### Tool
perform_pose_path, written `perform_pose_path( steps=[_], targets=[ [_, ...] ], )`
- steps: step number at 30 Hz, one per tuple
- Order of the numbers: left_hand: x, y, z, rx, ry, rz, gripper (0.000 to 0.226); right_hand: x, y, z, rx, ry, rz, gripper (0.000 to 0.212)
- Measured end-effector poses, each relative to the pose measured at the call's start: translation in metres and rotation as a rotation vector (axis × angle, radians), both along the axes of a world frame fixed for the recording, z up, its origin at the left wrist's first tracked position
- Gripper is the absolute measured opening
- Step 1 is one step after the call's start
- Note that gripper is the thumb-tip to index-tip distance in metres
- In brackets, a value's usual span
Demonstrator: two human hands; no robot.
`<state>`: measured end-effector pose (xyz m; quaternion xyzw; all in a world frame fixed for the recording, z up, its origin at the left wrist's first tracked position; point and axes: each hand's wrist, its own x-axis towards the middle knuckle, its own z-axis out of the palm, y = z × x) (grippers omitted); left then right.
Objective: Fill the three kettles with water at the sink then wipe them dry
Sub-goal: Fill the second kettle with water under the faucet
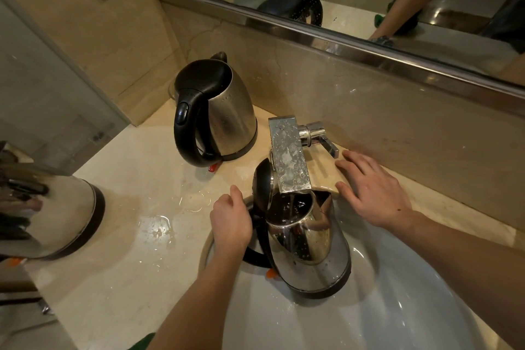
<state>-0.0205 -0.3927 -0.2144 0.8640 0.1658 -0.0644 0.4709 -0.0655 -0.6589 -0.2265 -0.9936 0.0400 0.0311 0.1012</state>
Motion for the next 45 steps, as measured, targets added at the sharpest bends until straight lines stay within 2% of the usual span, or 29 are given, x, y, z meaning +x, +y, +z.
perform_pose_path(
  steps=[3,17,24,29,34,45],
  targets=[
    [-0.0004,-0.0001,0.0004,0.004,-0.006,-0.008,0.05,0.0,-0.0005,-0.001,-0.006,0.003,-0.002,0.056],
    [-0.0003,0.0002,-0.0006,-0.004,0.003,-0.004,0.049,0.0004,0.0011,0.0005,-0.006,-0.002,-0.006,0.069],
    [0.0,0.0002,-0.0015,-0.007,-0.001,0.002,0.05,-0.0002,0.0009,0.0007,-0.013,0.001,-0.001,0.058],
    [0.0002,0.001,-0.003,-0.008,-0.001,0.002,0.05,-0.0001,0.0008,0.0009,-0.015,0.001,0.002,0.064],
    [0.0001,0.0006,-0.0026,-0.005,-0.004,-0.006,0.05,-0.0007,0.0002,0.0003,-0.015,0.001,0.0,0.058],
    [-0.0002,0.0,-0.0013,0.001,-0.002,0.0,0.05,0.0005,0.0013,0.0013,-0.018,0.011,-0.002,0.068]
  ],
)
